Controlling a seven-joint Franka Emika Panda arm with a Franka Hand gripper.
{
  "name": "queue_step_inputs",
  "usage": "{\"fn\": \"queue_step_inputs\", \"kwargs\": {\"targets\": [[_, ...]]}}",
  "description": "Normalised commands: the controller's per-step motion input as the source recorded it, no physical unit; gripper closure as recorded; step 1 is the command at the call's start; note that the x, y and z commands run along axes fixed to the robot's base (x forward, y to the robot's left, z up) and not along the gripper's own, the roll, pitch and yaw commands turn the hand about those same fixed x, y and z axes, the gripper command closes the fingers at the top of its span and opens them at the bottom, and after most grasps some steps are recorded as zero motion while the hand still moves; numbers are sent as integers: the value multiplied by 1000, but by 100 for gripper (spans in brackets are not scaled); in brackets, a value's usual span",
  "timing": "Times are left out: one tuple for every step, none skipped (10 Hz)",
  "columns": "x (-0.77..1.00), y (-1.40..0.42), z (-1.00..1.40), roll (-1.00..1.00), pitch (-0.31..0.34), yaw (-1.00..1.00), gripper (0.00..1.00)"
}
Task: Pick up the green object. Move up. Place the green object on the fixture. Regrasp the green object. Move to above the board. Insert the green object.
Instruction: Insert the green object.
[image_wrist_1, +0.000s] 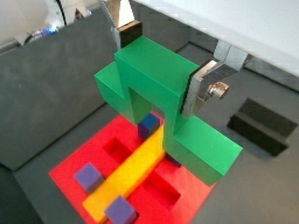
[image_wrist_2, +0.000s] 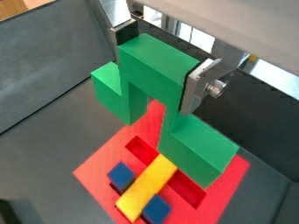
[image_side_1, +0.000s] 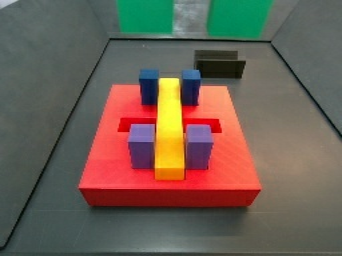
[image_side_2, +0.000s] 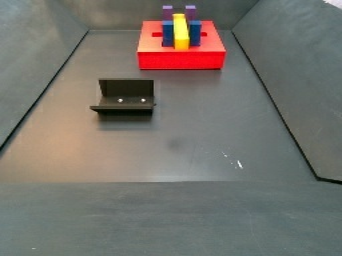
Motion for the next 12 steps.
{"fn": "queue_step_inputs", "kwargs": {"targets": [[420, -294, -560, 66, -70, 0, 100], [394, -283, -586, 144, -66, 20, 100], [383, -294, -557, 184, -50, 26, 100], [154, -200, -480, 283, 0, 23, 100], [-211, 51, -366, 181, 33, -43, 100], [-383, 249, -140, -133, 53, -106, 100], [-400, 217, -94, -383, 66, -120, 100], [-366, 200, -77, -467, 67, -117, 100], [-303, 160, -29, -483, 43, -80, 100], [-380, 189, -49, -500, 73, -94, 100], [-303, 97, -23, -500, 37, -57, 100], [-234, 54, -74, -467, 0, -40, 100]]}}
